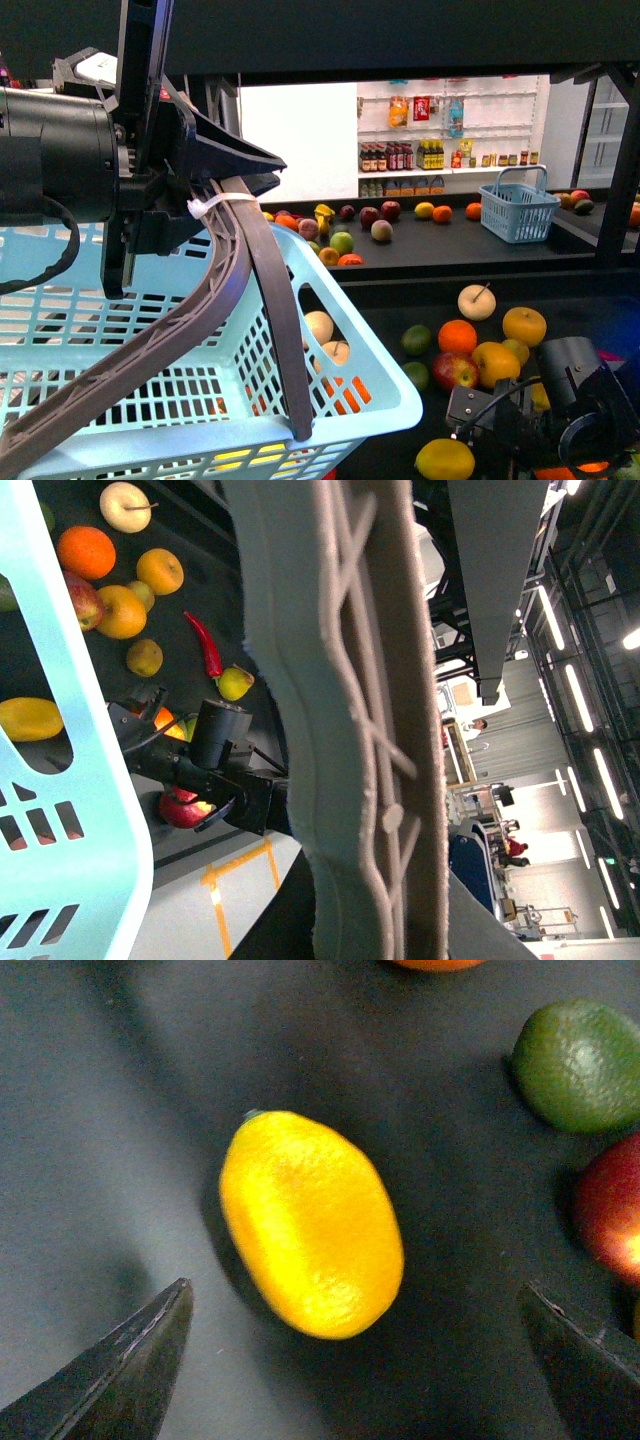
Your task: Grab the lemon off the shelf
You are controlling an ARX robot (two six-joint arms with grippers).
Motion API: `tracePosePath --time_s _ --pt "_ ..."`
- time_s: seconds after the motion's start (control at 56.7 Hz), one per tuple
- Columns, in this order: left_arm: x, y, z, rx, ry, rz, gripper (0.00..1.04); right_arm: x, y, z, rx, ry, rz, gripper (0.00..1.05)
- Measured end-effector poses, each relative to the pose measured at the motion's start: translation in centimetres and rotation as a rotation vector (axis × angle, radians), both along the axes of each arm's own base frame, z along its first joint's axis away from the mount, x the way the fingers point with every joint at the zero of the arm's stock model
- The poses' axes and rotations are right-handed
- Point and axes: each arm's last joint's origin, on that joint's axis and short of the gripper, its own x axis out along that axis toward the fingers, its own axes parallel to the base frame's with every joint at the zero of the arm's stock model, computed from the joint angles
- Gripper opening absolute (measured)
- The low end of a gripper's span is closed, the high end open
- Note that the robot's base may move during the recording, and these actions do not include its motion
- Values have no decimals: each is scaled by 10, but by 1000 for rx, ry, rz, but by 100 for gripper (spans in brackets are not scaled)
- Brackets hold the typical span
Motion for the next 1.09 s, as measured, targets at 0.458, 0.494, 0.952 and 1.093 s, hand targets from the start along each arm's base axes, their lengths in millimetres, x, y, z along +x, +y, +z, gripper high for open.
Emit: tracePosePath --time_s 0.458,0.494,0.952,1.093 --pt "0 0 0 0 0 -1 8 31 10 -23 7 36 61 97" --pt "0 0 0 0 0 0 8 34 10 -26 12 40 60 97" --pt "0 0 0 0 0 0 8 41 16 -32 61 28 10 65" --pt "0 0 0 0 0 0 8 37 7 -10 95 -14 -46 54"
